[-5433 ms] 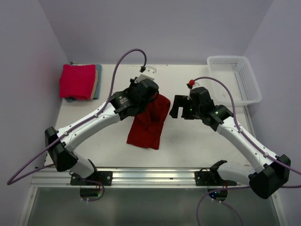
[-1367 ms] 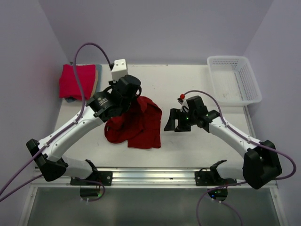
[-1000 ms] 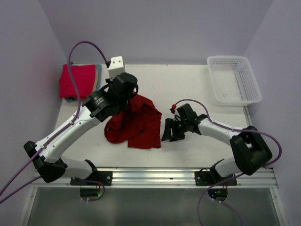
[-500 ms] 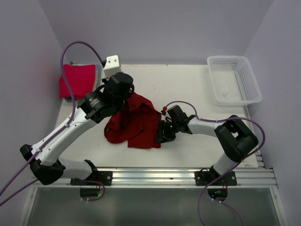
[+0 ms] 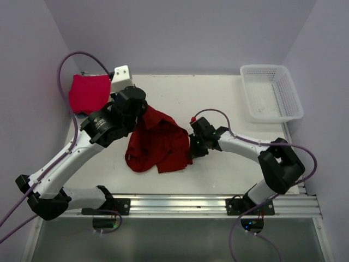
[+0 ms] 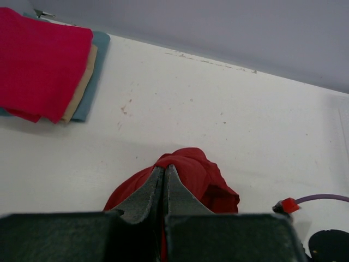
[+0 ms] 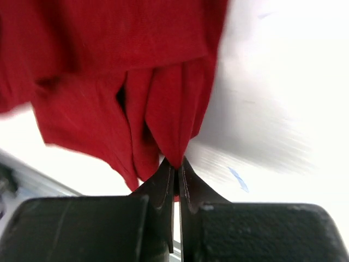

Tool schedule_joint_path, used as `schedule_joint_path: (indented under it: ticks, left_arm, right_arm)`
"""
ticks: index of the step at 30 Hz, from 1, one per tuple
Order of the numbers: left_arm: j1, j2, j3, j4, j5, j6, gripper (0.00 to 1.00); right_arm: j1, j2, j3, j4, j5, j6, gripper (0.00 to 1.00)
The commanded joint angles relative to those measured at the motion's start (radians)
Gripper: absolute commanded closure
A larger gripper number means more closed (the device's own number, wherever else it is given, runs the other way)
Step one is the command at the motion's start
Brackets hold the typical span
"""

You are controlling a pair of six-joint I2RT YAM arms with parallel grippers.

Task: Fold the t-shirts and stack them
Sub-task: Flatten the tshirt out

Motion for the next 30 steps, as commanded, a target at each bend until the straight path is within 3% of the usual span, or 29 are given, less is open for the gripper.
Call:
schedule_joint_path:
  ticks: [1, 7, 14, 23, 30]
  left_arm:
    - [0.009, -0.035, -0.013, 0.015, -0.032, 0.014, 1.00]
    - [0.014, -0.048, -0.024, 0.023, -0.032, 0.020, 1.00]
    - [0.017, -0.062, -0.022, 0.020, -0.041, 0.026, 1.00]
    - [0.020, -0.084, -0.019, 0.003, -0.065, 0.034, 1.00]
    - [0.022, -0.102, -0.021, -0.026, -0.081, 0.024, 1.00]
  right_arm:
    - [-0.008, -0.135, 0.125, -0.255, 0.346, -0.054, 1.00]
    - [-0.042, -0.241, 0.289, -0.509, 0.711, -0.090, 1.00]
    - [-0.083, -0.260, 0.380, -0.662, 0.938, -0.107, 1.00]
    - [-0.157, -0.263, 0.366, -0.637, 0.937, -0.150, 1.00]
    - [-0.194, -0.188, 0.328, -0.524, 0.743, -0.184, 1.00]
